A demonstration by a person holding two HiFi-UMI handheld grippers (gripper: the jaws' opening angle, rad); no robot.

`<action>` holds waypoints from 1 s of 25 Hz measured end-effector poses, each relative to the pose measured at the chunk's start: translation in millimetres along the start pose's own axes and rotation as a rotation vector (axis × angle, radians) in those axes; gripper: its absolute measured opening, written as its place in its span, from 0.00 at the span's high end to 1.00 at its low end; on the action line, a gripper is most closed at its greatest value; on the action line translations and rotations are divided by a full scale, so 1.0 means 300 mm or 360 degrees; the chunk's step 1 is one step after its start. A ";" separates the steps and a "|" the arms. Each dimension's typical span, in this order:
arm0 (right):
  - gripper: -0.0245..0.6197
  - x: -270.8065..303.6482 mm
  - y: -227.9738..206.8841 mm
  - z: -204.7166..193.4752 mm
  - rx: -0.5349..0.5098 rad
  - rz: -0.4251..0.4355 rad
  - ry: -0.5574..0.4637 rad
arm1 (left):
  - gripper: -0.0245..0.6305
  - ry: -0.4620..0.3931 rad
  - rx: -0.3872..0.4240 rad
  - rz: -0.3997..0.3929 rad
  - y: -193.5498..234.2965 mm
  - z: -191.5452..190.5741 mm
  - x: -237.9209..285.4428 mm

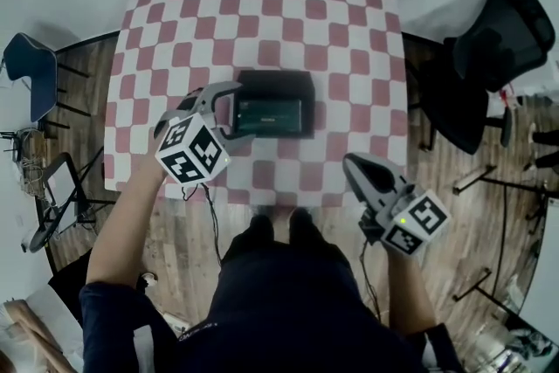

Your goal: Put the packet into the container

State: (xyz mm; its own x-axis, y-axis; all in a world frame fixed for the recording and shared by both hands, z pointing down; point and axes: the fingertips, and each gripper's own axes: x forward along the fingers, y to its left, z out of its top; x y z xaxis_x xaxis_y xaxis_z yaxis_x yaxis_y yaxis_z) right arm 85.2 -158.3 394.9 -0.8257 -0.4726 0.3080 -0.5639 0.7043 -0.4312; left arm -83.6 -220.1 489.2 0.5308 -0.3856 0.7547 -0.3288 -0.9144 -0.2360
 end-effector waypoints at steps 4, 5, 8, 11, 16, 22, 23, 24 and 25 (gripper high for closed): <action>0.94 0.006 0.012 0.077 -0.0086 -0.0007 -0.0045 | 0.37 -0.0336 -0.0225 0.0186 0.019 0.137 -0.142; 0.94 0.005 0.015 0.098 -0.0107 -0.0010 -0.0058 | 0.47 -0.0424 -0.0272 0.0247 0.030 0.169 -0.184; 0.94 0.001 0.028 0.141 -0.0151 -0.0016 -0.0086 | 0.70 -0.0639 -0.0404 0.0404 0.052 0.238 -0.304; 0.94 0.000 0.045 0.169 -0.0182 -0.0017 -0.0114 | 0.77 -0.0752 -0.0482 0.0501 0.054 0.269 -0.390; 0.94 -0.011 0.074 0.202 -0.0221 -0.0036 -0.0162 | 0.86 -0.0895 -0.0670 0.0664 0.050 0.272 -0.505; 0.94 -0.032 0.106 0.230 -0.0256 -0.0080 -0.0208 | 0.92 -0.1031 -0.0781 0.0719 0.029 0.259 -0.578; 0.94 -0.035 0.111 0.231 -0.0258 -0.0085 -0.0215 | 0.92 -0.1041 -0.0806 0.0710 0.018 0.254 -0.577; 0.94 -0.037 0.115 0.231 -0.0263 -0.0091 -0.0218 | 0.92 -0.1048 -0.0833 0.0702 0.005 0.247 -0.575; 0.94 -0.037 0.118 0.229 -0.0272 -0.0099 -0.0217 | 0.92 -0.1050 -0.0854 0.0697 -0.008 0.239 -0.572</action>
State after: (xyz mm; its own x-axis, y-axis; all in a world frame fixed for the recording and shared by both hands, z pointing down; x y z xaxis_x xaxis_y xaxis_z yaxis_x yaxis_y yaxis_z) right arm 73.6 -164.5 318.1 -0.7901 -0.5771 0.2068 -0.6130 0.7456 -0.2614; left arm -117.8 -160.6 316.4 0.5549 -0.8217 0.1303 -0.8301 -0.5573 0.0204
